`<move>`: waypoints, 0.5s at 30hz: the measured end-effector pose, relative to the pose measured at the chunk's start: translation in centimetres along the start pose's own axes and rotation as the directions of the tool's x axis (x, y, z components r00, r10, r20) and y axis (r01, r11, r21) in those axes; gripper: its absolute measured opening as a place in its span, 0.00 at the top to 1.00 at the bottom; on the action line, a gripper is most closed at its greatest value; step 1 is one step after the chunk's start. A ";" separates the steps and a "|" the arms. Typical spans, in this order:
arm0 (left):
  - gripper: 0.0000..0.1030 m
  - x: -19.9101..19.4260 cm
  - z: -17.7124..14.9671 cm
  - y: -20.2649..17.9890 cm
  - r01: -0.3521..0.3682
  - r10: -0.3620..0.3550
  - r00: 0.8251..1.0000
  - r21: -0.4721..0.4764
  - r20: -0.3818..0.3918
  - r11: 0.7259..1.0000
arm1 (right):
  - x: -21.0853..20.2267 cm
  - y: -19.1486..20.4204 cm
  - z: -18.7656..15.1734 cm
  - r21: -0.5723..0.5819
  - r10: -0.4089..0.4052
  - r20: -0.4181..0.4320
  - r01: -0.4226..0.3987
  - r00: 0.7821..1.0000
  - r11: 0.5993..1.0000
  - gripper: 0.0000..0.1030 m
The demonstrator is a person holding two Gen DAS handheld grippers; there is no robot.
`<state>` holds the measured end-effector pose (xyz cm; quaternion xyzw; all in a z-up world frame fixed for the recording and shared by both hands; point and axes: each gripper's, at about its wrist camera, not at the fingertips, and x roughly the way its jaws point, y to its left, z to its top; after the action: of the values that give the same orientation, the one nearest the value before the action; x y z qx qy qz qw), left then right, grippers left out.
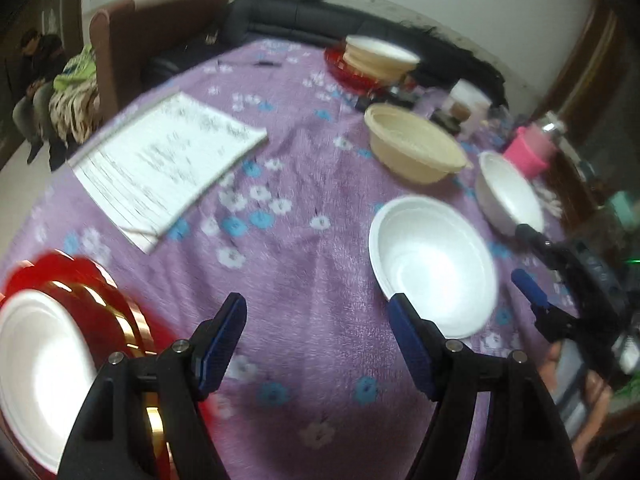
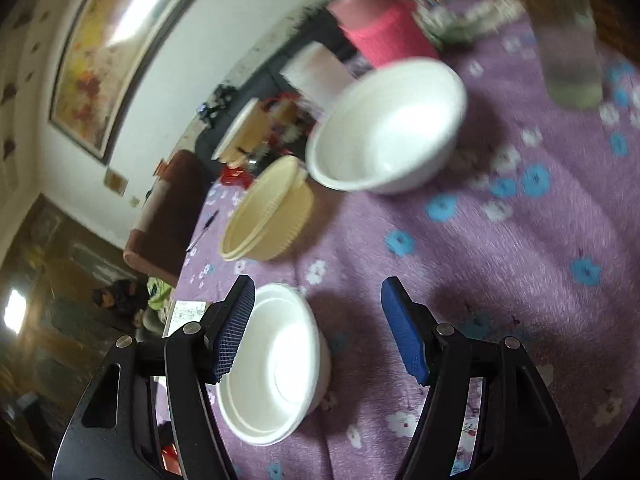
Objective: Organize plates and bowls
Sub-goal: 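Move both open grippers toward the white foam bowls, then grasp the rim of a white foam bowl with the left gripper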
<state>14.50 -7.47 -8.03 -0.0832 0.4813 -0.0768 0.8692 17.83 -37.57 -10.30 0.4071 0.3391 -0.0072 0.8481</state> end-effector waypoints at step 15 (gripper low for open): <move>0.28 2.5 4.9 -2.8 -0.066 0.065 0.998 -0.044 -0.018 0.997 | -4.7 -6.4 4.6 0.221 -0.010 0.147 -0.023 0.989 0.975 0.35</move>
<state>19.78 -10.42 -6.87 -0.0860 0.4926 -0.0381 0.8651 14.97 -46.26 -9.95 0.4987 0.2714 -0.0725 0.8200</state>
